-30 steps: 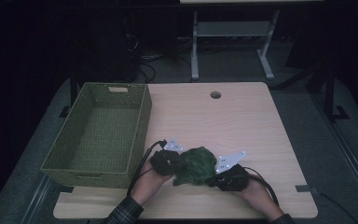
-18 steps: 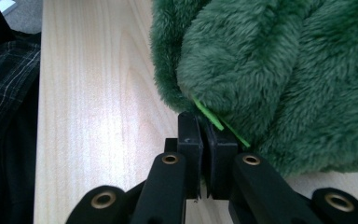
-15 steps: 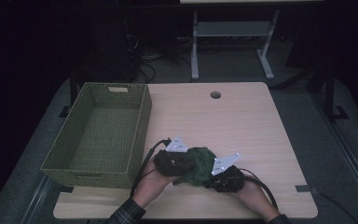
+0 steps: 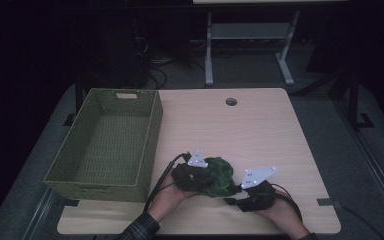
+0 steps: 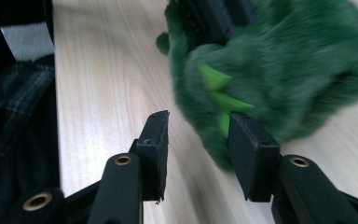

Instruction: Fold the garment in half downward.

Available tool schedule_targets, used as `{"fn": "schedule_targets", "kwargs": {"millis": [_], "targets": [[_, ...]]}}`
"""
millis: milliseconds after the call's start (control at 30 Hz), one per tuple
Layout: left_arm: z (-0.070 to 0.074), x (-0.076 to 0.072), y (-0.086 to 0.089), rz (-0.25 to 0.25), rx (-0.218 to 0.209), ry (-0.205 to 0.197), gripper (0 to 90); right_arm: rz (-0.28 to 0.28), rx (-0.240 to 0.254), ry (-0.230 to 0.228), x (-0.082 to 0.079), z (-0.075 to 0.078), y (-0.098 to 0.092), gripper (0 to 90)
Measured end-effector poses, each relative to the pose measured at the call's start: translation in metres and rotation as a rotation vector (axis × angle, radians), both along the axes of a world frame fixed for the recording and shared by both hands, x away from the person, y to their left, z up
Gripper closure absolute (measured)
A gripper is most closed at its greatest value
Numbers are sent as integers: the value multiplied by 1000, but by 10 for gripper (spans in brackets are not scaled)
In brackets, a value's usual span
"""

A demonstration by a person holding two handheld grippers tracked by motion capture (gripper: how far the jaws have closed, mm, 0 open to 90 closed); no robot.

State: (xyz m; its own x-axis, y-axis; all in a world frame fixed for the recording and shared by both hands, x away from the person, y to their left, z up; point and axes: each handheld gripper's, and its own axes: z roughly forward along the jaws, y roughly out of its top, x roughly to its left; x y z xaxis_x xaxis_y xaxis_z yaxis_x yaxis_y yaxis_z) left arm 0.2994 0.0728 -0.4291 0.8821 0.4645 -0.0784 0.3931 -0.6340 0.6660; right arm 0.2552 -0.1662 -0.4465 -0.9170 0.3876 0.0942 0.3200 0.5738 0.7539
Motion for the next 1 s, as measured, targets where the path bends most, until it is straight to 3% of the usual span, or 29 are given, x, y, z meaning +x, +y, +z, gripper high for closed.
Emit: {"fn": "schedule_targets", "kwargs": {"millis": [100,167,400,500,600,733,833,900,1000], "targets": [[-1,0,0,8,-16,7,702,-29,26,-18,-6,6,-11,538],[0,0,2,-5,-4,4,702,-57,35,-24,-6,7,-20,524],[3,-2,5,-4,-28,12,680,-287,-39,-5,13,-14,-61,256],[8,-3,4,-5,-34,3,639,-387,-85,-19,21,-22,-78,143],[12,-4,3,-11,-41,-10,590,-480,-142,-44,26,-27,-87,111],[18,-5,2,-12,-57,-23,532,-505,-155,-38,30,-32,-91,20],[24,-4,1,-17,-62,-36,486,-513,-123,-33,31,-35,-93,17],[30,-2,-1,-26,-64,-51,450,-513,-98,-1,33,-37,-96,17],[37,1,-4,-27,-74,-76,436,-513,-97,-2,33,-37,-96,17]]}}
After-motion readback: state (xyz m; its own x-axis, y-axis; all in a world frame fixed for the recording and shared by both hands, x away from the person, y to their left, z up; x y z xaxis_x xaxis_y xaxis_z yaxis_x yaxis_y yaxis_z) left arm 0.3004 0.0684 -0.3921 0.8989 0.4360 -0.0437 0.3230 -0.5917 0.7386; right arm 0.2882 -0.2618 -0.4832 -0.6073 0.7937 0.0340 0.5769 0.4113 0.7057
